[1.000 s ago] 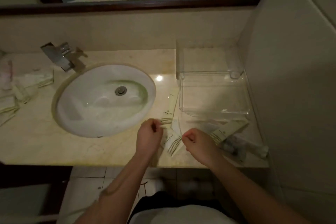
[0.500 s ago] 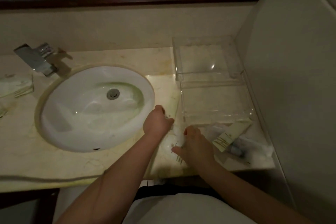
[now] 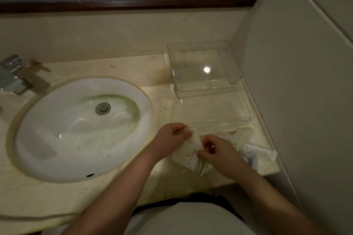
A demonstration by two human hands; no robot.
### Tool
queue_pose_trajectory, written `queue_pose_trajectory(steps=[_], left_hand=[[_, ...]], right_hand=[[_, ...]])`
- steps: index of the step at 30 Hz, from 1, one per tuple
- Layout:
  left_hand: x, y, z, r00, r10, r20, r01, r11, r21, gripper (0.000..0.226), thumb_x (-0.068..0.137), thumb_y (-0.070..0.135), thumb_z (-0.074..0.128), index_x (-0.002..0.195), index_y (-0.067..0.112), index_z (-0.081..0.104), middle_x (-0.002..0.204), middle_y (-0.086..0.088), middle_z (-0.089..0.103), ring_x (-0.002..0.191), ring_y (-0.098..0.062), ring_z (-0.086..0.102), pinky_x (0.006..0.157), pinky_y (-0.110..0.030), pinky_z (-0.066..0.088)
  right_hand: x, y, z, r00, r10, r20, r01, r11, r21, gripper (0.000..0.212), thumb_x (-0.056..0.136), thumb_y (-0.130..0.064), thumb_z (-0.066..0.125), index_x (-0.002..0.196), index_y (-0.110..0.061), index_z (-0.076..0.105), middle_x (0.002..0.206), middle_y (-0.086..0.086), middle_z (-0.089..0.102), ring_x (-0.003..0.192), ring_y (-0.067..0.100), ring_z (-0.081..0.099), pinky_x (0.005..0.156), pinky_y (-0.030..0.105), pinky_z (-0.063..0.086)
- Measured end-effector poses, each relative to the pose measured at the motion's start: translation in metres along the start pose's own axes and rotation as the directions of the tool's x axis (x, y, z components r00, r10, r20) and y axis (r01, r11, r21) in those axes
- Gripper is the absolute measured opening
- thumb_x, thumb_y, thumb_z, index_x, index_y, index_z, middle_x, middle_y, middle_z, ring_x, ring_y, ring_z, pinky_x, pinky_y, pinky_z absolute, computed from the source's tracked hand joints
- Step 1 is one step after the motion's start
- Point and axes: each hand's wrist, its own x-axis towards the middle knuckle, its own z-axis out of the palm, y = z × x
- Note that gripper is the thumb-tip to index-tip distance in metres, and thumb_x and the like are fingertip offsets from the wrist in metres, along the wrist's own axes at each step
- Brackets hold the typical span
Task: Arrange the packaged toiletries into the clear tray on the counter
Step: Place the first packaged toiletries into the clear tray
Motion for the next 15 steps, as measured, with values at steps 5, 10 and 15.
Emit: queue_pose_trajectory(steps=[5,10,15], left_hand=[[0.015,0.026,0.004,0.994,-0.024,-0.106,0.004,0.983,-0.184,0.023,0.090,0.020,0.062,0.080,0.000,0.067,0.074,-0.008,0.063,0.069,-0.019,0.059,0.065,-0.035,0.050],[0.038,0.047,0.001,0.934,-0.229,-0.274,0.122,0.926,-0.358,0.015,0.090,0.017,0.058,0.084,0.009,0.069,0.081,-0.007,0.069,0.070,-0.020,0.063,0.054,-0.028,0.048],[0.053,0.055,0.001,0.891,-0.334,-0.306,0.195,0.892,-0.407,0.008,0.088,0.015,0.054,0.085,0.013,0.062,0.085,-0.008,0.067,0.075,-0.022,0.065,0.048,-0.024,0.050]], right_hand=[[0.009,0.000,-0.029,0.995,0.076,-0.064,-0.061,0.976,0.207,0.016,0.080,-0.016,0.075,0.081,-0.020,0.060,0.079,0.000,0.063,0.070,0.017,0.066,0.059,0.025,0.056],[0.017,0.015,-0.069,0.990,0.139,-0.035,-0.122,0.946,0.302,0.005,0.084,-0.016,0.071,0.084,-0.022,0.072,0.084,0.001,0.074,0.076,0.015,0.073,0.066,0.031,0.060],[0.033,0.049,-0.122,0.938,0.302,-0.171,-0.191,0.861,0.471,0.009,0.090,-0.012,0.064,0.085,-0.012,0.071,0.091,0.017,0.073,0.079,0.027,0.067,0.077,0.045,0.057]])
